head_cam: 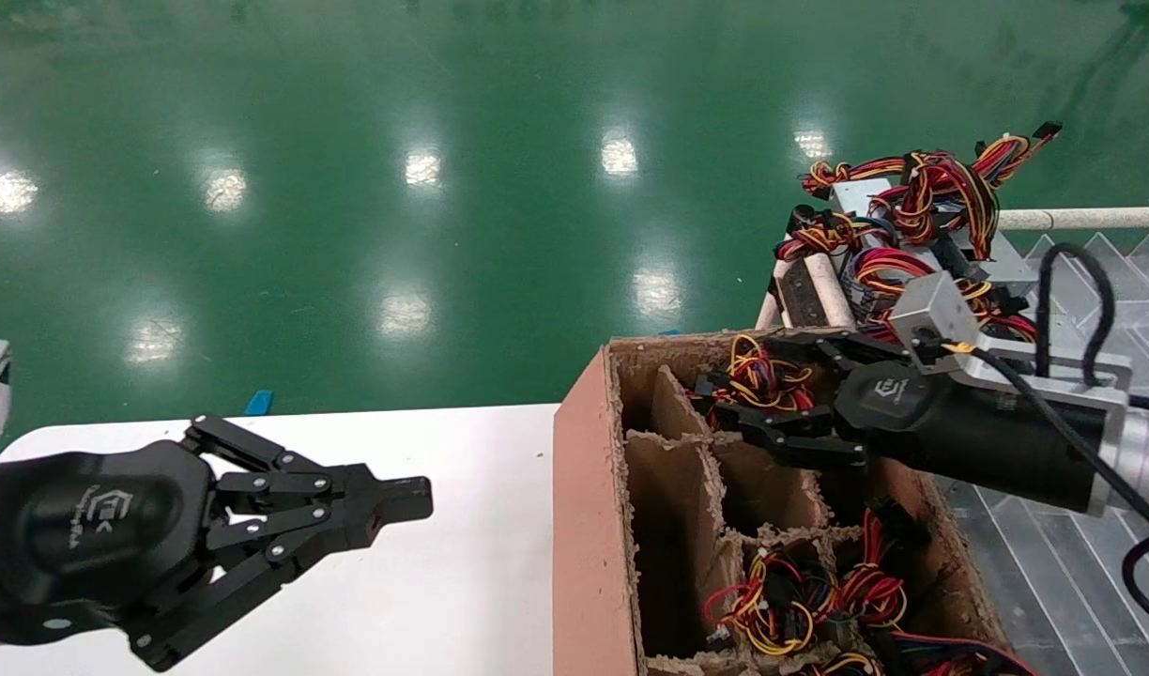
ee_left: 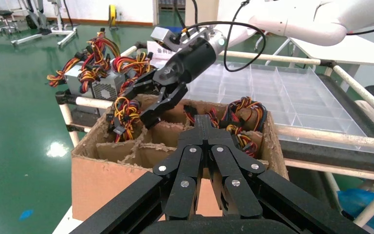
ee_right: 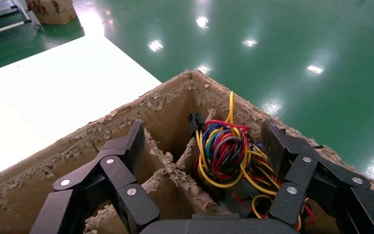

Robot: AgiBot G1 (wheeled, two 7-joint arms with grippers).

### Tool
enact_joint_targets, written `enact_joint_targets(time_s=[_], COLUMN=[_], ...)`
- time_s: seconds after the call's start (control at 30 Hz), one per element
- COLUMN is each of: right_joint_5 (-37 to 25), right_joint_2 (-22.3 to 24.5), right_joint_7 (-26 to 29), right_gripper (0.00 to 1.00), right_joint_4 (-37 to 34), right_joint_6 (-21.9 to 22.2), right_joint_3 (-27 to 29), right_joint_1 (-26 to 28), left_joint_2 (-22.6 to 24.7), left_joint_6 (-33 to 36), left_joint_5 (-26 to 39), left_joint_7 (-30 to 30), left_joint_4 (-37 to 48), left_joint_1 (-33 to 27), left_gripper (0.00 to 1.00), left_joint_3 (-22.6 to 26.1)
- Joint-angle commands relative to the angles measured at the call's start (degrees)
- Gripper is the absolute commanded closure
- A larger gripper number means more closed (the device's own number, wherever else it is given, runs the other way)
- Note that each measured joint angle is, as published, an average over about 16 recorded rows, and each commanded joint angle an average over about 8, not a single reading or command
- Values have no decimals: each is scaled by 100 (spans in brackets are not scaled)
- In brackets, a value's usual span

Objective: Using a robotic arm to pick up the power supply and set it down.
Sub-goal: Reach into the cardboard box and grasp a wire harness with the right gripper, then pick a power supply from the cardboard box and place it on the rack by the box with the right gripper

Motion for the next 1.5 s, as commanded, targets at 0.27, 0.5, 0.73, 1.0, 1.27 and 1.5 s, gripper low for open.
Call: enact_joint_targets(time_s=[0.27, 0.5, 0.73, 1.0, 1.27, 1.5], right_joint_5=[-78, -188, -265, -328, -431, -557], right_joint_2=[-135, -171, -150, -33, 199, 471], right_joint_7=[-126, -195, -174, -71, 146, 323], right_gripper=[100, 100, 100, 100, 100, 100], right_joint_4=[-307, -292, -197, -10, 443, 971], right_joint_6=[-186, -189, -163, -191, -265, -431], right_joint_3=[-86, -142, -176, -207, -244, -256], right_joint_1=[190, 242, 242, 221, 245, 451], left_joint_2=[0, 0, 0, 0, 0, 0], left_joint_6=[0, 0, 0, 0, 0, 0], left_joint_5=[0, 0, 0, 0, 0, 0], left_joint_7=[0, 0, 0, 0, 0, 0], left_joint_4=[0, 0, 0, 0, 0, 0], left_joint_1=[0, 0, 0, 0, 0, 0], left_gripper=[100, 100, 100, 100, 100, 100], left_joint_3=[0, 0, 0, 0, 0, 0])
